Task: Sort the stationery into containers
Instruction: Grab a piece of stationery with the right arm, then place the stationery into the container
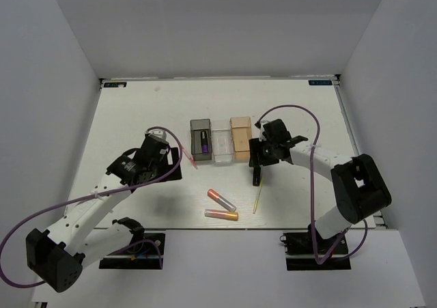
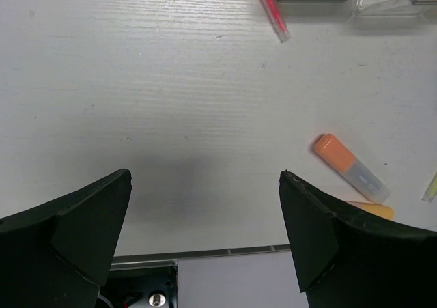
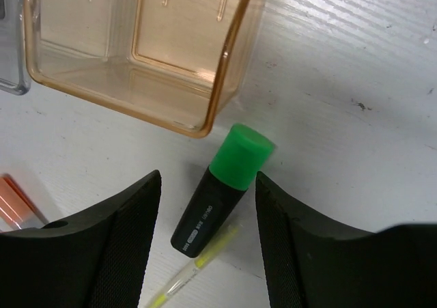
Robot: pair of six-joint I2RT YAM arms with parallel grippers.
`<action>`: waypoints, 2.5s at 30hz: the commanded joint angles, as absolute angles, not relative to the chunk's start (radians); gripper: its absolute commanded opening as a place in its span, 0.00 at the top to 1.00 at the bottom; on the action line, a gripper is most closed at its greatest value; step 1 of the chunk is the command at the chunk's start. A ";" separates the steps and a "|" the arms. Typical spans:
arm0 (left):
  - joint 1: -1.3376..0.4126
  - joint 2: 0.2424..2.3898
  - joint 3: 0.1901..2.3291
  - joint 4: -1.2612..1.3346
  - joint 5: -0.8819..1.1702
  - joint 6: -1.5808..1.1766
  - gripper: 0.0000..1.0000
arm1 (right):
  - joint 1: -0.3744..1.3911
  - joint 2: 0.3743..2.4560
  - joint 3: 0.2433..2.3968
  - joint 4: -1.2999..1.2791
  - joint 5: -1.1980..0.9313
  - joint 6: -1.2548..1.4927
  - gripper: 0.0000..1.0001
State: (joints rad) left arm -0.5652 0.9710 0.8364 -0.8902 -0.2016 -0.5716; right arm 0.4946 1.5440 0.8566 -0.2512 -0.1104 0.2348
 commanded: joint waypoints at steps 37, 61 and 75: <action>-0.561 0.900 0.770 -0.864 -0.216 -0.615 0.01 | 0.520 1.551 0.730 -0.273 0.134 0.270 0.81; -0.561 0.910 0.761 -0.845 -0.189 -0.615 0.01 | 0.492 1.355 0.876 -0.317 0.014 0.204 0.87; -0.561 0.934 0.793 -0.841 -0.189 -0.624 0.01 | 0.575 1.662 1.371 -0.345 -0.274 0.222 0.88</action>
